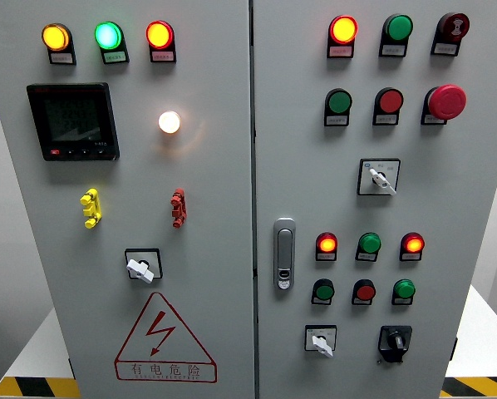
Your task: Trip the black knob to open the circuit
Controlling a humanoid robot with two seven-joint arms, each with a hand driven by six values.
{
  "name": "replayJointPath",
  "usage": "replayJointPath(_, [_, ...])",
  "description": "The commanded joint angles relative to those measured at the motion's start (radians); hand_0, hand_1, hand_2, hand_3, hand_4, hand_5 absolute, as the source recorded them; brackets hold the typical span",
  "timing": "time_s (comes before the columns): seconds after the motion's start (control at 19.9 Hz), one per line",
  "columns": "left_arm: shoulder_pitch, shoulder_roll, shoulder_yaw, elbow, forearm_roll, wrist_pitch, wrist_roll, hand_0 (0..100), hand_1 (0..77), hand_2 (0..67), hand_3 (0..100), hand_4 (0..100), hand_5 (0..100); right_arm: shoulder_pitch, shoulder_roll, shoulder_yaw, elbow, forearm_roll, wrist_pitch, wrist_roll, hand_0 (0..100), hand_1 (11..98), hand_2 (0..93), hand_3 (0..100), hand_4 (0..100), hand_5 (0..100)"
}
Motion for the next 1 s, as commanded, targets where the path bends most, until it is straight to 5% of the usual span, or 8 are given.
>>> replayJointPath(0.0, [0.001, 0.0, -0.001, 0.001, 0.0, 0.0, 0.0, 0, 3.9, 12.7, 21, 7, 2, -0.024, 0.0, 0.081, 0.11, -0.066, -0.003, -0.005, 58, 41.0, 2.8, 9, 0, 0])
replayJointPath(0.15, [0.001, 0.0, 0.001, 0.001, 0.0, 0.0, 0.0, 0, 3.9, 12.7, 21, 7, 2, -0.033, -0.0046, 0.09, 0.166, -0.098, -0.032, -0.003, 58, 41.0, 2.8, 9, 0, 0])
replayJointPath(0.3, [0.001, 0.0, 0.001, 0.001, 0.0, 0.0, 0.0, 0, 3.9, 12.7, 21, 7, 2, -0.018, 0.0, 0.093, 0.187, -0.095, -0.098, 0.001, 58, 41.0, 2.9, 10, 0, 1])
replayJointPath(0.5, [0.001, 0.0, 0.001, -0.001, 0.0, 0.0, 0.0, 0, 3.9, 12.7, 21, 7, 2, -0.053, -0.0015, 0.093, 0.406, -0.094, -0.169, 0.017, 58, 42.2, 4.0, 14, 2, 4])
replayJointPath(0.55, [-0.001, 0.0, -0.001, -0.001, 0.0, 0.0, 0.0, 0, 3.9, 12.7, 21, 7, 2, -0.065, -0.0122, 0.11, 0.467, -0.094, -0.169, 0.015, 58, 42.5, 4.1, 14, 3, 5])
replayJointPath(0.7, [-0.001, -0.002, 0.001, 0.001, 0.0, 0.0, 0.0, 0, 3.9, 12.7, 21, 7, 2, -0.117, -0.0123, 0.172, 0.649, -0.098, -0.175, 0.014, 58, 43.4, 4.6, 16, 4, 7])
replayJointPath(0.85, [0.001, 0.0, 0.001, 0.001, 0.0, 0.0, 0.0, 0, 4.0, 12.7, 21, 7, 2, -0.134, 0.0, 0.21, 0.785, -0.097, -0.227, 0.015, 57, 45.1, 5.2, 19, 7, 11])
replayJointPath(0.95, [0.001, 0.0, -0.001, 0.001, 0.0, 0.0, 0.0, 0, 4.1, 12.7, 21, 7, 2, -0.168, -0.0031, 0.219, 0.921, -0.097, -0.237, 0.015, 57, 46.8, 5.8, 22, 10, 17])
